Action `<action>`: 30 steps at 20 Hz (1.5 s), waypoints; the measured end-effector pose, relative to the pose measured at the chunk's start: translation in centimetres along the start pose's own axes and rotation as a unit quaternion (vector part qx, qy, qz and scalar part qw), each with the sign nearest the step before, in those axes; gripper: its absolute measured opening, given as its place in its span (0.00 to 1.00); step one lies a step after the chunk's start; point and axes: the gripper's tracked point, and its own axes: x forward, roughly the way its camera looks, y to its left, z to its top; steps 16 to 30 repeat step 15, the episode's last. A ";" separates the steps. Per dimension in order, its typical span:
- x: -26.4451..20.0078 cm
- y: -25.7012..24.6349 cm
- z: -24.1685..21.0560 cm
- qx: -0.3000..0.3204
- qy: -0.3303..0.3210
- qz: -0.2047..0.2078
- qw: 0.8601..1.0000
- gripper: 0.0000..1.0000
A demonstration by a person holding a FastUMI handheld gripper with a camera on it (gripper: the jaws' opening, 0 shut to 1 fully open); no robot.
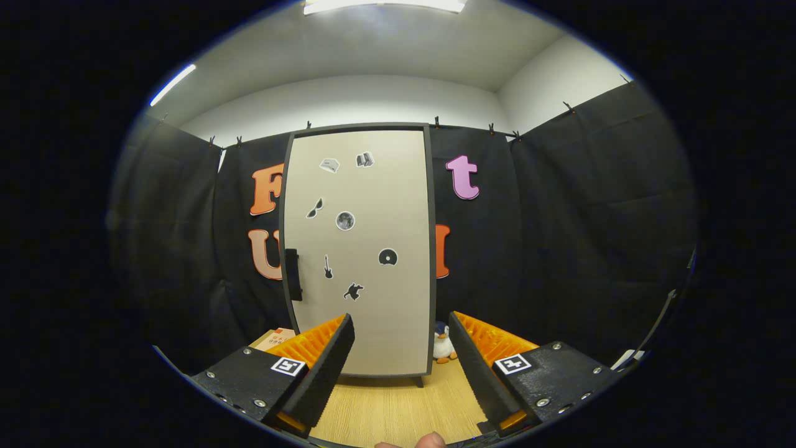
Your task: Open the shoe cabinet door, grab the shoes and put them into the shoe cabinet, then close the shoe cabinet door.
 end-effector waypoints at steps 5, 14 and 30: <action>-1.3 -0.3 2.6 -0.009 -0.024 -0.002 1.000 0.95; -1.3 0.7 2.7 -0.017 -0.022 -0.011 1.000 0.95; -1.3 0.9 2.7 -0.016 -0.024 -0.011 1.000 0.95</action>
